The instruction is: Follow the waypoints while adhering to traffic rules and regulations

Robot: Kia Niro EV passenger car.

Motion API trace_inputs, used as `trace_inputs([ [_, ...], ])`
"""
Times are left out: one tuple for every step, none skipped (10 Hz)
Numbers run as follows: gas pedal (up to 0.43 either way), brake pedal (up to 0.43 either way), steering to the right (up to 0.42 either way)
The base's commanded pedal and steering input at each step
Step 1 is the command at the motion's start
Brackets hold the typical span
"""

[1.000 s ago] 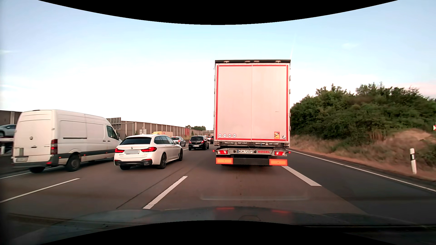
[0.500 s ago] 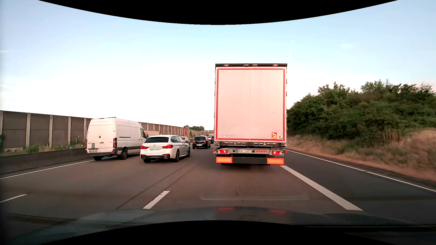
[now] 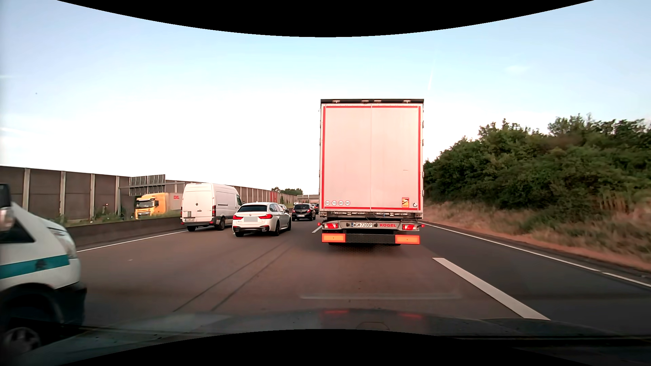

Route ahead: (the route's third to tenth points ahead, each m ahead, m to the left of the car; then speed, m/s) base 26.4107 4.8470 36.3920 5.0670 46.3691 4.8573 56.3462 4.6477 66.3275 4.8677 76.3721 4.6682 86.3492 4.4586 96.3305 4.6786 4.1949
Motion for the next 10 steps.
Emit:
trace_inputs([
  [0.079,0.000,0.011],
  [0.079,0.000,0.009],
  [0.079,0.000,0.007],
  [0.079,0.000,0.005],
  [0.079,0.000,0.005],
  [0.079,0.000,0.005],
  [0.067,0.000,0.005],
  [0.067,0.000,0.004],
  [0.067,0.000,0.004],
  [0.059,0.000,0.003],
])
